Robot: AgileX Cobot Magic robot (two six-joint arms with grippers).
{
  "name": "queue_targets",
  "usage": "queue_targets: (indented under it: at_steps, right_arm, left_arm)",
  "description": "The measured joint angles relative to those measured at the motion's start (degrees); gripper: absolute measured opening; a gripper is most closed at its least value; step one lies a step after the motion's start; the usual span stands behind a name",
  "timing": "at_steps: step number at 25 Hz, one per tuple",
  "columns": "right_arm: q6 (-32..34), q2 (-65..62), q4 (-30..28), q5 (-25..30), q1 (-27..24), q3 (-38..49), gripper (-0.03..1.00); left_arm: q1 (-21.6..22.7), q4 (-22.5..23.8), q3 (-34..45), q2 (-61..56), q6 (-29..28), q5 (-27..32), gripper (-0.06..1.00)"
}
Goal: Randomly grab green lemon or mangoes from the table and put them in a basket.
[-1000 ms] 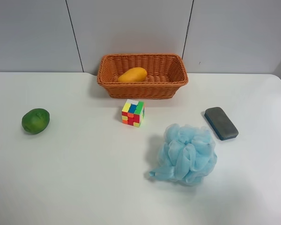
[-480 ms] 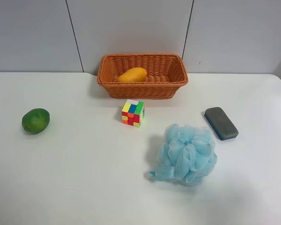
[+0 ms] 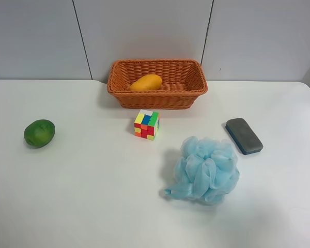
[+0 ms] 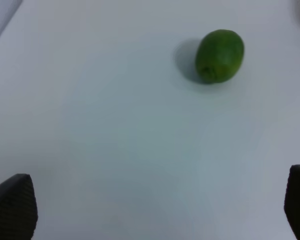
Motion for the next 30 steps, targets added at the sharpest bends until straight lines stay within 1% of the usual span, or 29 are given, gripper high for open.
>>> queue_targets:
  at_steps: [2, 4, 7, 30]
  right_arm:
    - [0.0, 0.0, 0.0, 0.0, 0.0, 0.0, 0.99]
    - [0.0, 0.0, 0.0, 0.0, 0.0, 0.0, 0.99]
    - [0.0, 0.0, 0.0, 0.0, 0.0, 0.0, 0.99]
    - [0.0, 0.0, 0.0, 0.0, 0.0, 0.0, 0.99]
  left_arm:
    - [0.4, -0.2, 0.4, 0.0, 1.9, -1.6, 0.99]
    - [0.4, -0.6, 1.4, 0.0, 3.3, -4.5, 0.99]
    - [0.4, -1.7, 2.4, 0.0, 4.9, -6.0, 0.99]
    - [0.4, -2.2, 2.4, 0.0, 5.9, -6.2, 0.99]
